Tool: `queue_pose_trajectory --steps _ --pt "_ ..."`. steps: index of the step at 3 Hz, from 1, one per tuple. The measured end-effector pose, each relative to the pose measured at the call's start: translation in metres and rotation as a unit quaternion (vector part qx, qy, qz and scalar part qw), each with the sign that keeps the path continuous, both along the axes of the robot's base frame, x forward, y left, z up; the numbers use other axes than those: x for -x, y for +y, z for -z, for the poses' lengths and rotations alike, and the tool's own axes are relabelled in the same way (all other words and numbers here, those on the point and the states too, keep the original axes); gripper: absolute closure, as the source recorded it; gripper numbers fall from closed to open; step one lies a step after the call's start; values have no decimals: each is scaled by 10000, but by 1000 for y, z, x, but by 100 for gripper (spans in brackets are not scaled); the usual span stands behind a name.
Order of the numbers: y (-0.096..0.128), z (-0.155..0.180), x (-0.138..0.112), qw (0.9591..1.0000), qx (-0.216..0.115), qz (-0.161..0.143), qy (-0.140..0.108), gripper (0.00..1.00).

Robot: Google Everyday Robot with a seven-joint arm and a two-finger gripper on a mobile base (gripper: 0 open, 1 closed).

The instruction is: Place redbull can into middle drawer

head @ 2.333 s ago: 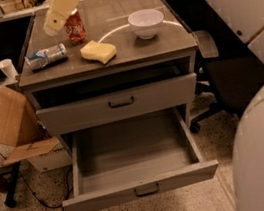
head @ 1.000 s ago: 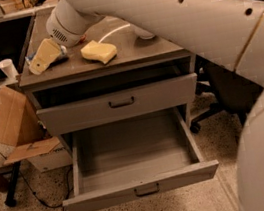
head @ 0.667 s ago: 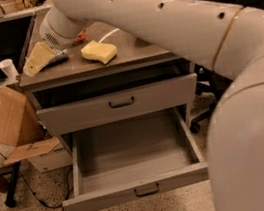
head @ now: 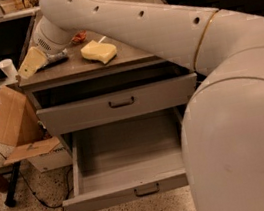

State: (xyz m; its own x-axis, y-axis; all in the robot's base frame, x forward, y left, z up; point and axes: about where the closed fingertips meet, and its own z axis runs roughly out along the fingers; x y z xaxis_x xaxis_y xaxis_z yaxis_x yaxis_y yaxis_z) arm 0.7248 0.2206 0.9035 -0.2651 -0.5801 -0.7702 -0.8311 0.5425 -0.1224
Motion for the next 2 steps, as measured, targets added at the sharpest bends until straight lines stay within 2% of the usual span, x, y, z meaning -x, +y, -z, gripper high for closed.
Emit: queue_pose_trajectory --steps 1,2 --pt "1 2 -3 9999 -53 -38 -90 0" --pt "-4 9 -21 9996 -126 87 -236 0"
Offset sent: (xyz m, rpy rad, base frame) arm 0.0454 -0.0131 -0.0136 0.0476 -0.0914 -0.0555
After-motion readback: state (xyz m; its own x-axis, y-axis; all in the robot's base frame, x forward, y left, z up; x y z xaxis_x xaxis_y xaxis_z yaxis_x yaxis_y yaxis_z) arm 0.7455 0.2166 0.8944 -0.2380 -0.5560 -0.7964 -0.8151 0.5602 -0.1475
